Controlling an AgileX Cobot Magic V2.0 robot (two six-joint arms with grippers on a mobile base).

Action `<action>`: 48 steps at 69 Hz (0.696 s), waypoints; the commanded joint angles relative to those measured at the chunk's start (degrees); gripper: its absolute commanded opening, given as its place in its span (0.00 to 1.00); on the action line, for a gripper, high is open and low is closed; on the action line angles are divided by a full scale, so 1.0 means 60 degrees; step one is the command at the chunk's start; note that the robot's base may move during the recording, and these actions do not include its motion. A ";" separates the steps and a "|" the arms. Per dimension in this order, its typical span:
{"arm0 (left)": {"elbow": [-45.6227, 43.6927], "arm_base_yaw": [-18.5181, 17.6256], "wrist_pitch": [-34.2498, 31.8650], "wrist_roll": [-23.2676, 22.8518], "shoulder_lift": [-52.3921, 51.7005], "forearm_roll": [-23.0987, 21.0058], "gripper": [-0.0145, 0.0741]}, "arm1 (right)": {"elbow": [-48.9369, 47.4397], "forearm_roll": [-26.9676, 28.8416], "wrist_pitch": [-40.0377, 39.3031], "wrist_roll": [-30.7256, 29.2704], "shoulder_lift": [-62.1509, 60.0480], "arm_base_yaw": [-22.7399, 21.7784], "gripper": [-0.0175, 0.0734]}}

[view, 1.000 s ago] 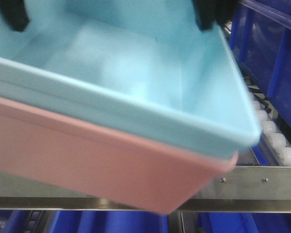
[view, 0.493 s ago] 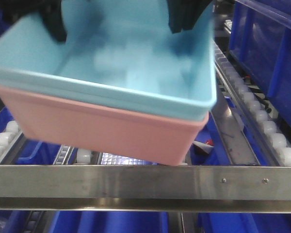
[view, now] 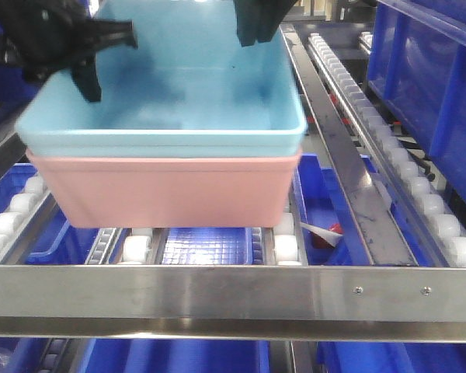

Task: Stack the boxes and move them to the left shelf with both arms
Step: 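Lower the stacked bins onto the shelf's roller track with both grippers, then open both grippers and lift them out of the light-blue bin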

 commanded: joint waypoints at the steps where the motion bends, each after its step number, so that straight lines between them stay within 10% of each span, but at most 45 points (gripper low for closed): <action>1: -0.0459 0.0020 -0.1275 -0.0278 -0.0324 0.0183 0.17 | -0.0348 -0.0308 -0.0670 -0.0096 -0.0481 -0.0045 0.25; 18: -0.0478 0.0020 -0.1243 -0.0240 -0.0217 0.0759 0.60 | -0.0348 -0.0315 -0.0620 -0.0096 -0.0481 -0.0045 0.26; 30: -0.0478 0.0020 -0.0722 -0.0240 -0.0309 0.0995 0.71 | -0.0348 -0.0315 -0.0449 -0.0104 -0.0481 -0.0045 0.27; 48: -0.0478 0.0020 -0.0286 -0.0123 -0.1174 0.1334 0.71 | -0.0348 -0.0359 -0.0179 -0.0095 -0.0509 -0.0045 0.78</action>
